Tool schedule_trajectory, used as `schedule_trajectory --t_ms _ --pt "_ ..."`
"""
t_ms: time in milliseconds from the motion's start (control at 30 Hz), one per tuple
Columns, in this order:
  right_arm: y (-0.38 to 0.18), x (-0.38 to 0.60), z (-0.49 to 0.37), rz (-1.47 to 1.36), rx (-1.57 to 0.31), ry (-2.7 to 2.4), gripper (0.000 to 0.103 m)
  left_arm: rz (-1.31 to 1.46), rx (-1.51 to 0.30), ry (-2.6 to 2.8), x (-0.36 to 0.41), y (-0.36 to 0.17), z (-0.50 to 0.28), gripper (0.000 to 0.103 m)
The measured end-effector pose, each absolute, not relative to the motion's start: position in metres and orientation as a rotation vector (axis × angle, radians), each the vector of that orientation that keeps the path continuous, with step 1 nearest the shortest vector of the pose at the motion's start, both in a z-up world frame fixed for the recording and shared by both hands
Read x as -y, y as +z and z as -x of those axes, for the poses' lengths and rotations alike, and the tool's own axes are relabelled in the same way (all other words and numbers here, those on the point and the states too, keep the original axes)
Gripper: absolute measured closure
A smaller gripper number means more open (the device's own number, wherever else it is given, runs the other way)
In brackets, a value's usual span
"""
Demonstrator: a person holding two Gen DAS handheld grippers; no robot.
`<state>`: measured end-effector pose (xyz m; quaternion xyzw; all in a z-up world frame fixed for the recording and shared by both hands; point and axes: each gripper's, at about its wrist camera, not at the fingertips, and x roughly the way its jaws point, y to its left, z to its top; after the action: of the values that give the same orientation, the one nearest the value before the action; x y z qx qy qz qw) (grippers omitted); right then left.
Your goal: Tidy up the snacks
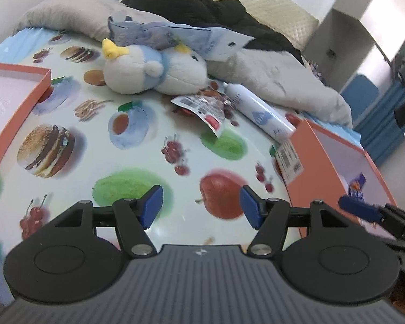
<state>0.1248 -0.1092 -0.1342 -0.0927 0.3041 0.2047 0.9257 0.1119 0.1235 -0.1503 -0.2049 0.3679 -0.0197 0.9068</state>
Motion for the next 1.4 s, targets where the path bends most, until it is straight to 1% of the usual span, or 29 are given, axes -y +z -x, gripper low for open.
schedule_trajectory --t_ms 167,233,300,433,567,633,733,867,967,1000,1067,1133,1167,1200,1233,1267,1300,1367,1400 --pt "-0.141 0.09 -0.152 0.275 -0.618 0.454 0.047 0.49 -0.743 -0.039 -0.14 -0.175 -0.142 0.036" --pt "-0.143 0.079 -0.164 0.321 -0.61 0.47 0.047 0.53 -0.734 -0.038 -0.148 -0.184 -0.155 0.041" --pt "-0.146 0.069 -0.176 0.363 -0.603 0.488 0.047 0.578 -0.723 -0.039 -0.157 -0.192 -0.17 0.043" --pt "-0.16 0.046 -0.207 0.474 -0.66 0.5 0.048 0.694 -0.702 -0.058 -0.176 -0.211 -0.201 0.044" --pt "-0.178 0.027 -0.234 0.546 -0.666 0.512 0.048 0.772 -0.685 -0.092 -0.187 -0.226 -0.23 0.045" --pt "-0.188 0.018 -0.247 0.574 -0.672 0.513 0.048 0.802 -0.686 -0.1 -0.19 -0.233 -0.244 0.051" --pt "-0.203 0.005 -0.264 0.612 -0.67 0.503 0.048 0.831 -0.684 -0.115 -0.194 -0.244 -0.263 0.057" --pt "-0.215 -0.005 -0.287 0.58 -0.695 0.477 0.048 0.894 -0.666 -0.162 -0.199 -0.257 -0.284 0.063" --pt "-0.222 -0.011 -0.3 0.587 -0.687 0.46 0.048 0.908 -0.663 -0.174 -0.197 -0.264 -0.299 0.07" --pt "-0.224 -0.013 -0.304 0.59 -0.688 0.458 0.048 0.909 -0.664 -0.177 -0.197 -0.266 -0.303 0.075" --pt "-0.228 -0.016 -0.31 0.601 -0.681 0.452 0.054 0.915 -0.667 -0.178 -0.197 -0.27 -0.31 0.076" --pt "-0.233 -0.019 -0.316 0.612 -0.675 0.447 0.055 0.941 -0.657 -0.188 -0.197 -0.275 -0.315 0.076" --pt "-0.234 -0.019 -0.319 0.607 -0.678 0.445 0.062 0.962 -0.645 -0.204 -0.198 -0.279 -0.318 0.076" --pt "-0.236 -0.02 -0.322 0.603 -0.683 0.443 0.066 0.984 -0.634 -0.222 -0.199 -0.283 -0.318 0.076" --pt "-0.238 -0.02 -0.325 0.603 -0.686 0.438 0.069 1.005 -0.642 -0.222 -0.199 -0.287 -0.32 0.08" --pt "-0.239 -0.02 -0.328 0.603 -0.69 0.431 0.075 1.015 -0.657 -0.209 -0.199 -0.29 -0.321 0.084" --pt "-0.238 -0.019 -0.329 0.599 -0.692 0.426 0.079 1.01 -0.659 -0.209 -0.198 -0.291 -0.321 0.09" --pt "-0.236 -0.018 -0.33 0.589 -0.701 0.421 0.09 0.997 -0.651 -0.206 -0.195 -0.291 -0.321 0.095" --pt "-0.235 -0.017 -0.33 0.583 -0.709 0.412 0.092 0.997 -0.639 -0.212 -0.194 -0.292 -0.32 0.097"
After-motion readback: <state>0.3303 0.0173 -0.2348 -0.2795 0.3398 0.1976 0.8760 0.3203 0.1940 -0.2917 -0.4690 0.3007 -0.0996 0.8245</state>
